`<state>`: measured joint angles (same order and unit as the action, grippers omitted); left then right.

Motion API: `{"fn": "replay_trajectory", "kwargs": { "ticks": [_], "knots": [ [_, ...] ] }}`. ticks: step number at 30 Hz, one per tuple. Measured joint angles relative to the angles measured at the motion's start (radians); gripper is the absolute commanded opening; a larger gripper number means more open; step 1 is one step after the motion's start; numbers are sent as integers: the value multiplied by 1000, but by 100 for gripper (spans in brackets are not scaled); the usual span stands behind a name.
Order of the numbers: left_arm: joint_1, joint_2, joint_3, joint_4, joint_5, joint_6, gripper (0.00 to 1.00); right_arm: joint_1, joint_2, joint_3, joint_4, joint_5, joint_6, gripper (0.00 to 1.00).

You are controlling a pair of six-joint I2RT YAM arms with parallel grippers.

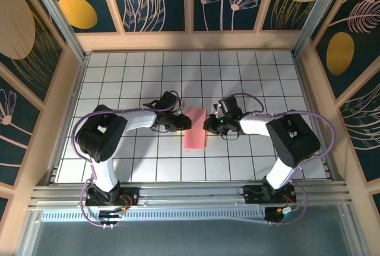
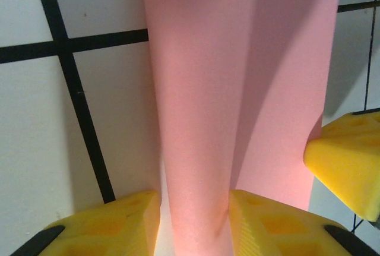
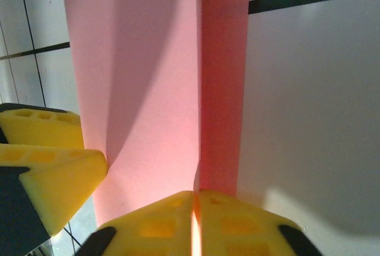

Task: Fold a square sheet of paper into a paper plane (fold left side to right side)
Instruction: First fold in half a square sheet of paper at the center of the table.

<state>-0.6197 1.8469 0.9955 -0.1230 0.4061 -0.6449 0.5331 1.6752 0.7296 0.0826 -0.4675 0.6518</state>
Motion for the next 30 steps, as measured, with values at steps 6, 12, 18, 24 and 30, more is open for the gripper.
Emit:
{"fn": "replay_trajectory", "kwargs": {
  "ticks": [6, 12, 18, 24, 30],
  "knots": [
    [-18, 10, 31, -47, -46, 0, 35, 0, -52, 3, -50, 37, -18, 32],
    [-37, 24, 69, -104, -94, 8, 35, 0, -121, 3, -106, 124, -27, 43],
    [-47, 30, 85, -126, -116, 8, 36, -3, -190, 0, -124, 213, -25, 46],
    [-54, 40, 106, -153, -131, 8, 36, -12, -229, -19, -130, 257, -24, 48],
    [-64, 53, 134, -189, -153, 12, 39, -15, -231, -26, -140, 266, -24, 48]
  ]
}}
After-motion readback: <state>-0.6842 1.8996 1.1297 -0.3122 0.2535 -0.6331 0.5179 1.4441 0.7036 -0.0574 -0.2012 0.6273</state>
